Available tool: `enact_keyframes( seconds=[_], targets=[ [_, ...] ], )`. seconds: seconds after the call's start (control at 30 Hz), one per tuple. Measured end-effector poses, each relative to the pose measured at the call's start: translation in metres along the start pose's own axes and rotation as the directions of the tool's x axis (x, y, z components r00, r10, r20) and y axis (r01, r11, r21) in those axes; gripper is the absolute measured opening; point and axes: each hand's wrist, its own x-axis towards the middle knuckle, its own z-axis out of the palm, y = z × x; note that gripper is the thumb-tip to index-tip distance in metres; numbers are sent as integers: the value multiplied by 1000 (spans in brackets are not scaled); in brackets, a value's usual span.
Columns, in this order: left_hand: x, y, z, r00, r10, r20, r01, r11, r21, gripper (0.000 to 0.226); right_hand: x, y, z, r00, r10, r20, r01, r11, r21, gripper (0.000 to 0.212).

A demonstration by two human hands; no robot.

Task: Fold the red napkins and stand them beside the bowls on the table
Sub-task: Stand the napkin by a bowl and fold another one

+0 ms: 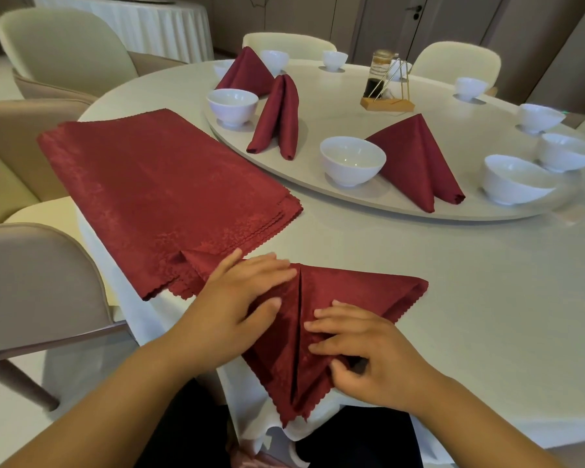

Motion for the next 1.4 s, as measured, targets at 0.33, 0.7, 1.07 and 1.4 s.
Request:
enact_keyframes(
  seconds=[0.33, 0.7, 1.07, 1.4],
  targets=[
    [18, 7, 52, 995, -96, -15, 91, 872, 480, 49, 3, -7, -9, 998, 58, -11, -56, 993, 108, 21],
    [12, 5, 57, 997, -49, -61, 75, 834, 547, 49, 32, -3, -3, 771, 628, 111, -556, 747, -366, 57],
    [11, 4, 58, 995, -77, -62, 99, 830, 548, 50, -11, 37, -55, 579, 815, 40, -721, 534, -442, 53],
    [12, 5, 51, 964, -133, -228, 182, 961, 209, 45, 59, -14, -6, 833, 551, 36, -535, 821, -198, 51]
  ],
)
